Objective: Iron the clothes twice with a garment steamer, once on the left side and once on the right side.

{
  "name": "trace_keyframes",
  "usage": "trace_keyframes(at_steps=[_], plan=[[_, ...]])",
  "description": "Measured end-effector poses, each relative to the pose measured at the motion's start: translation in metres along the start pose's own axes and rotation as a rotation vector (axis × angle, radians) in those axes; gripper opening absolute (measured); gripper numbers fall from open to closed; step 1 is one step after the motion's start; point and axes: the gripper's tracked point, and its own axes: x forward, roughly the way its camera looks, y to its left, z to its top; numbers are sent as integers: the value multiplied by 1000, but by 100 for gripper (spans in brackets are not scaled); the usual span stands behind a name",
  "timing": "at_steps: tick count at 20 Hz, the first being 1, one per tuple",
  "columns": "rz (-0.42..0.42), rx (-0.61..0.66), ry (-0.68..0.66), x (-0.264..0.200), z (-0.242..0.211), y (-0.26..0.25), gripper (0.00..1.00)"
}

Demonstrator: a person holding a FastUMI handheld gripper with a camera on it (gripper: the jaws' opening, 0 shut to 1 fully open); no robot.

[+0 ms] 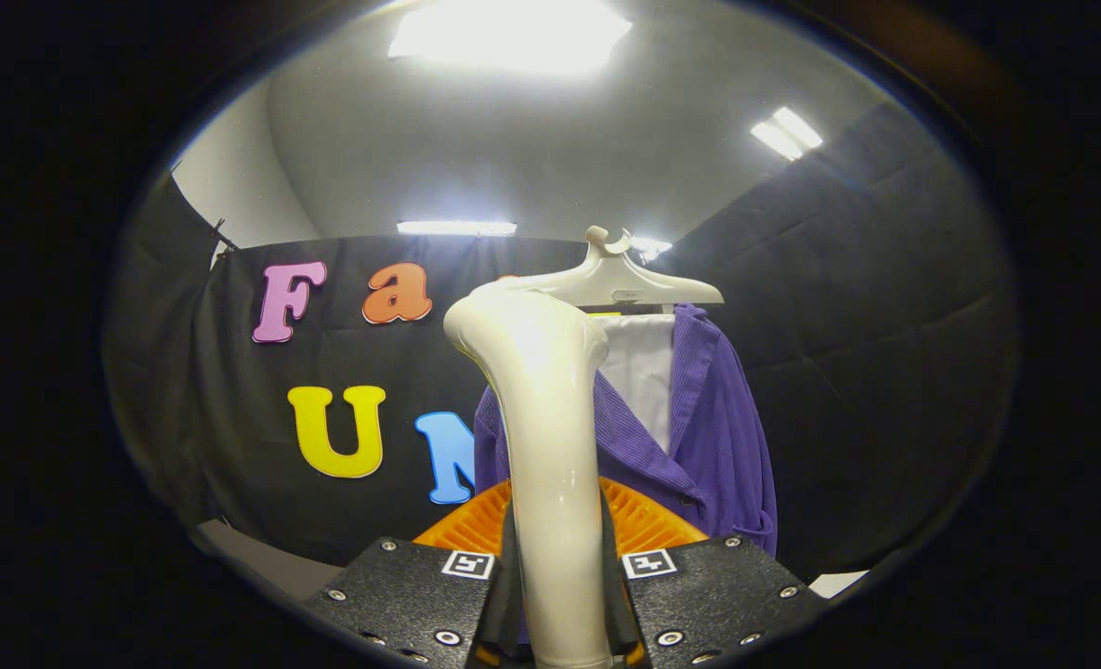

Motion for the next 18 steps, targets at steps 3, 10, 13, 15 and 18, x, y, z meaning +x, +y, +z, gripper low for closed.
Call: trace_keyframes(at_steps=[3,10,13,15,18], plan=[[-13,-37,30,22,-12,-5,35],[-19,-79,115,47,-59,-7,35],[-19,-79,155,42,-86,-11,35],[-22,-84,178,36,-103,-16,35],[-19,-87,216,24,-128,-21,35]])
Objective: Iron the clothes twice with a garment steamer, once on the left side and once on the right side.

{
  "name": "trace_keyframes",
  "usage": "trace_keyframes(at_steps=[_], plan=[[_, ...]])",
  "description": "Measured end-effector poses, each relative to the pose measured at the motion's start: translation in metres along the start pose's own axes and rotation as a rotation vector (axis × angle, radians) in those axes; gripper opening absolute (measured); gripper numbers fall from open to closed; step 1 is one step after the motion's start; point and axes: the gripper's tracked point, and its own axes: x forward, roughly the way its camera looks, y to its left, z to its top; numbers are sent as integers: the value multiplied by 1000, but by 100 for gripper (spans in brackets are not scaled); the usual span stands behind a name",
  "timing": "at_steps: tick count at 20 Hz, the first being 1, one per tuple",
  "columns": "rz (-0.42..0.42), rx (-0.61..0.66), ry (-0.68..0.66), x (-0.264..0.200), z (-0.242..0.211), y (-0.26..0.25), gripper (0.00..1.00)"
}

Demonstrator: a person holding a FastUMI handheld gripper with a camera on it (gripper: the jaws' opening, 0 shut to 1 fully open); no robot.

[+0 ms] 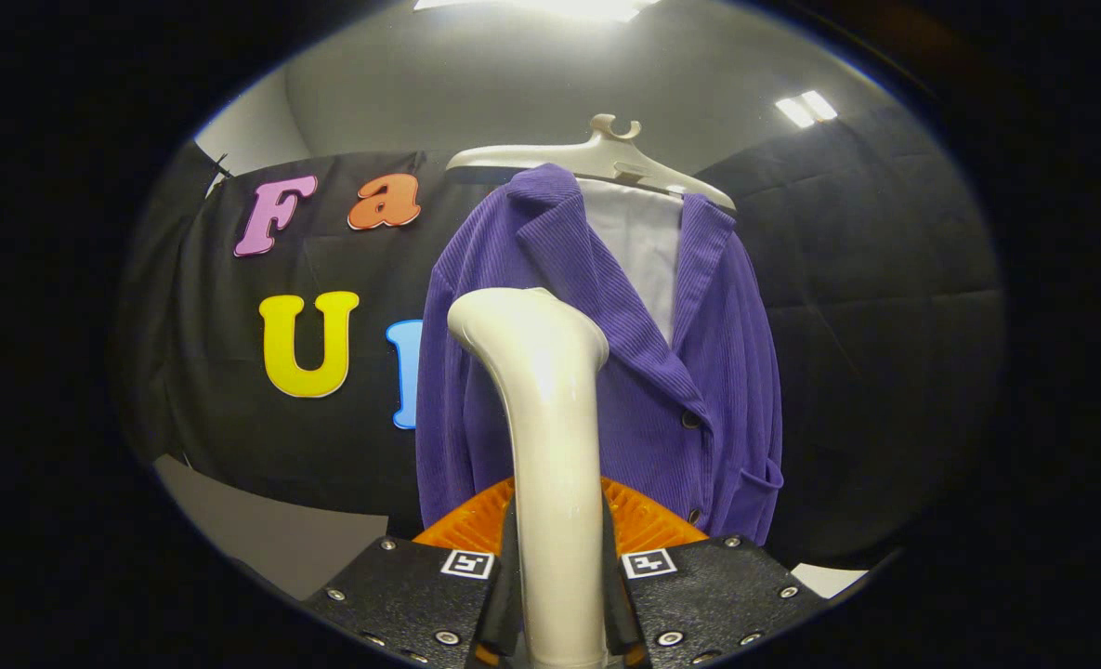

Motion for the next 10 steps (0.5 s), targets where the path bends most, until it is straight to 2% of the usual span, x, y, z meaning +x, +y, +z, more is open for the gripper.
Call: trace_keyframes(at_steps=[10], plan=[[11,-10,124,-24,-93,-8,36]])
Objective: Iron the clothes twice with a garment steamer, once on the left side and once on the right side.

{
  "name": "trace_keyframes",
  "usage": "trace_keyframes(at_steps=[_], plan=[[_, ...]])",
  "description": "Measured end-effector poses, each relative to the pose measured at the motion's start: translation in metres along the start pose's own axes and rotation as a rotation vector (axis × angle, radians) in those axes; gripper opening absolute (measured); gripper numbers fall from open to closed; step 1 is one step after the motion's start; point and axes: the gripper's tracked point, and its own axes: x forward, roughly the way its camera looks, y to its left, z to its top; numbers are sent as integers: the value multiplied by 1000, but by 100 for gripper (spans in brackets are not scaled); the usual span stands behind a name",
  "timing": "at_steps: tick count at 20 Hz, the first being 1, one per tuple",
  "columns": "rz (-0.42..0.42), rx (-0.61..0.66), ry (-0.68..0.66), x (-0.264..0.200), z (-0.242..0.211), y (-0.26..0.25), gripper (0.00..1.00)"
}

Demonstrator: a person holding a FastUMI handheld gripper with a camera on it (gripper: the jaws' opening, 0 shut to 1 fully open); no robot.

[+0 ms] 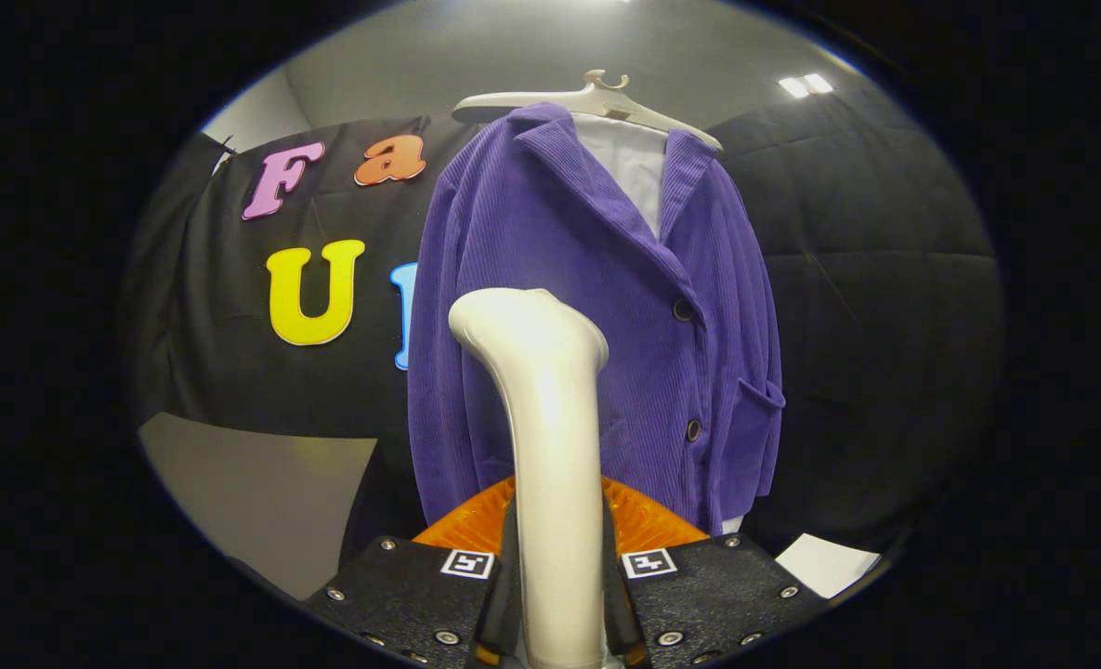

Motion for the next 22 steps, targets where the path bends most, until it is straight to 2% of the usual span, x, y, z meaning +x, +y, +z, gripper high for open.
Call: trace_keyframes(at_steps=[22], plan=[[14,-33,282,-9,-175,-16,36]])
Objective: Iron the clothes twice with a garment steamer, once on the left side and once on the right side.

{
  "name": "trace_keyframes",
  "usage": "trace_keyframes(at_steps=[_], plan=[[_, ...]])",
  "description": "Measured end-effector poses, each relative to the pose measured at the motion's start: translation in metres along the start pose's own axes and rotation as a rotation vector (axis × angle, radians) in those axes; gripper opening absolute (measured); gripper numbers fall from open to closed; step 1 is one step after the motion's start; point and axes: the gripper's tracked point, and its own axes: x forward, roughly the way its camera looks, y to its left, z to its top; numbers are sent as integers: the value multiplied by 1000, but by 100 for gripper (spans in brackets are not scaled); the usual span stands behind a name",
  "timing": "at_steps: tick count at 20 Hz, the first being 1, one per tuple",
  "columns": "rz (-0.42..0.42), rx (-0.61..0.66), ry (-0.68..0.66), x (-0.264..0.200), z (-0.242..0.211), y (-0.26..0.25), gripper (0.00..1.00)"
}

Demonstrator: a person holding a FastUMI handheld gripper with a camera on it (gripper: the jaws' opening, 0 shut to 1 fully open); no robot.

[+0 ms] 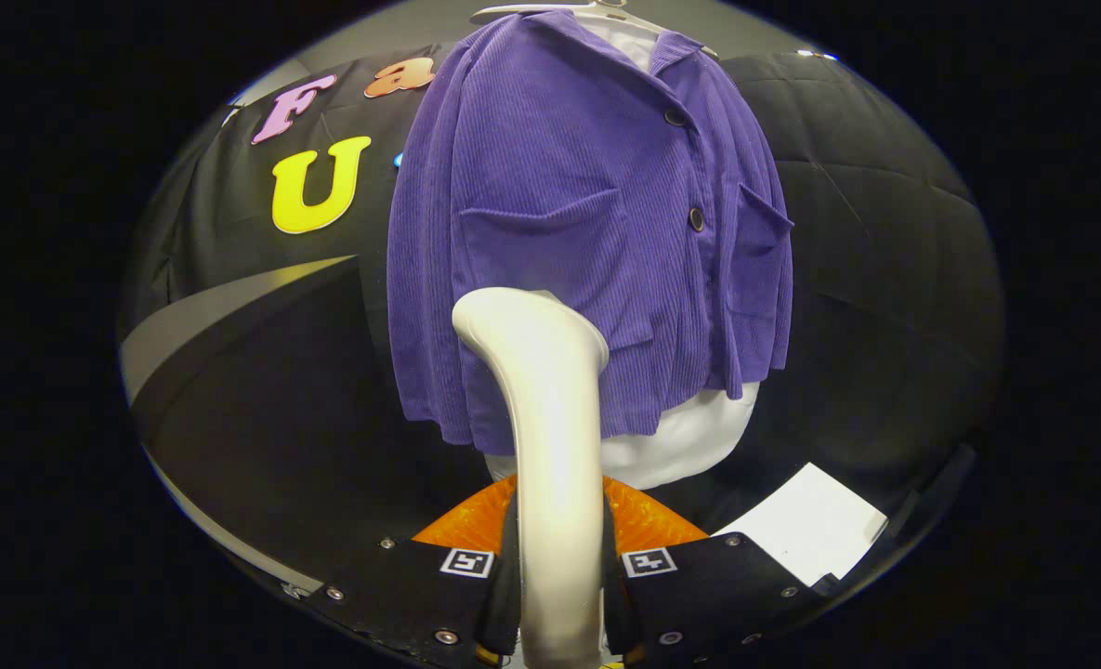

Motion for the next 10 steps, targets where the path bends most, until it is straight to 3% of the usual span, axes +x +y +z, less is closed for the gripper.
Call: trace_keyframes(at_steps=[6,10], plan=[[1,0,59,1,-32,-4,36],[-9,-6,17,-19,-24,-16,36]])
